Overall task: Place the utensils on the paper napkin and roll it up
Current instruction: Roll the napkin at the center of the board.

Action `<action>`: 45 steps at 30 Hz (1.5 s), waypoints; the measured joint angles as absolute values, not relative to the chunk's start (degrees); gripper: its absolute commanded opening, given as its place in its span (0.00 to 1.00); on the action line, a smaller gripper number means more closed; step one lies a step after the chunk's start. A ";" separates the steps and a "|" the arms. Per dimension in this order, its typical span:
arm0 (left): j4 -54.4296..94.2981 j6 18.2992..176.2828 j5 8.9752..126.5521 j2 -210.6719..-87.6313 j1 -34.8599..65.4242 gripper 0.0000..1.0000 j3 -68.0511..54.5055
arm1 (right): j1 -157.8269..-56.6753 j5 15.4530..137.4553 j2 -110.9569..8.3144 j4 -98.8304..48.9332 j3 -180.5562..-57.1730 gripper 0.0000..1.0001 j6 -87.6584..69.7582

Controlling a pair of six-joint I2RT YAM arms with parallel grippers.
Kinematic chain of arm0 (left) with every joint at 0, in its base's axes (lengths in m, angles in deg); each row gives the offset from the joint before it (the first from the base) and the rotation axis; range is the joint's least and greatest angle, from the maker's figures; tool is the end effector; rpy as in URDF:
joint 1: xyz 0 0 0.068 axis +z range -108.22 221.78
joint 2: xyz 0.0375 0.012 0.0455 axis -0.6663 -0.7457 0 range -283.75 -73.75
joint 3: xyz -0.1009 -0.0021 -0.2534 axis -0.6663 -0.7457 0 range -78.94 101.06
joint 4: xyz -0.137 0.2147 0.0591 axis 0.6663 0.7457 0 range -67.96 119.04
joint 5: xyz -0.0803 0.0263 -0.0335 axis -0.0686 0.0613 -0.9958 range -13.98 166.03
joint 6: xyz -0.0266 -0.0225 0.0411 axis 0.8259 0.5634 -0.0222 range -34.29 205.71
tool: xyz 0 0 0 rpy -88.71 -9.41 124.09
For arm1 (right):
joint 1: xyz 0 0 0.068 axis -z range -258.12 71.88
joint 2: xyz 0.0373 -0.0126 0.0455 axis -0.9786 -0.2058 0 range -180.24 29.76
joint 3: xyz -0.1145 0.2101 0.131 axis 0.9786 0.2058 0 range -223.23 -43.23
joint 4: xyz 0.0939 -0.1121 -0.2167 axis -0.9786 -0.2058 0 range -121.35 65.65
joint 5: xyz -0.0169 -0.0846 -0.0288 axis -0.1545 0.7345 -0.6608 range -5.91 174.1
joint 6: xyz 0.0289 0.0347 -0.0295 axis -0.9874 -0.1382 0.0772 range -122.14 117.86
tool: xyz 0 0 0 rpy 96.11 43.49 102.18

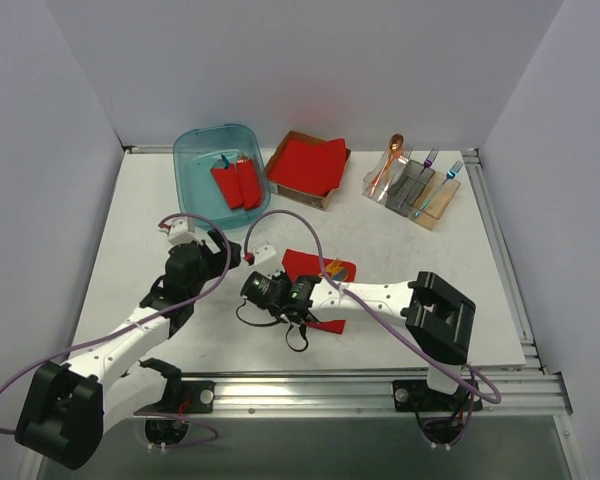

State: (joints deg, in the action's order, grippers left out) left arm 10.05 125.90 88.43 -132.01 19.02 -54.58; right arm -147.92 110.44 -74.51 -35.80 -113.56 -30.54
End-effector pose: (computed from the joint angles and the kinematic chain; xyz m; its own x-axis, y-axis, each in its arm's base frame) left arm 0.2047 -0.0775 0.2105 -0.3882 -0.5206 -0.7604 -0.0738 0.8401 -0.5374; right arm 0.1517 0.3663 0.2069 -0.5650 -0.3014 -0.7680 -0.5282 0.8473 0.0561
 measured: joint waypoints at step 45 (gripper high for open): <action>-11.37 116.15 84.71 -136.11 6.84 0.97 -64.13 | -132.56 98.14 -69.00 -21.00 -98.17 0.03 -25.75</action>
State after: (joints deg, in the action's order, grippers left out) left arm -11.37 116.15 84.71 -136.11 6.84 -64.13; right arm -132.56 98.14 -69.00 -21.00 -98.17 -25.75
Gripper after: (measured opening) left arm 0.971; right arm 0.041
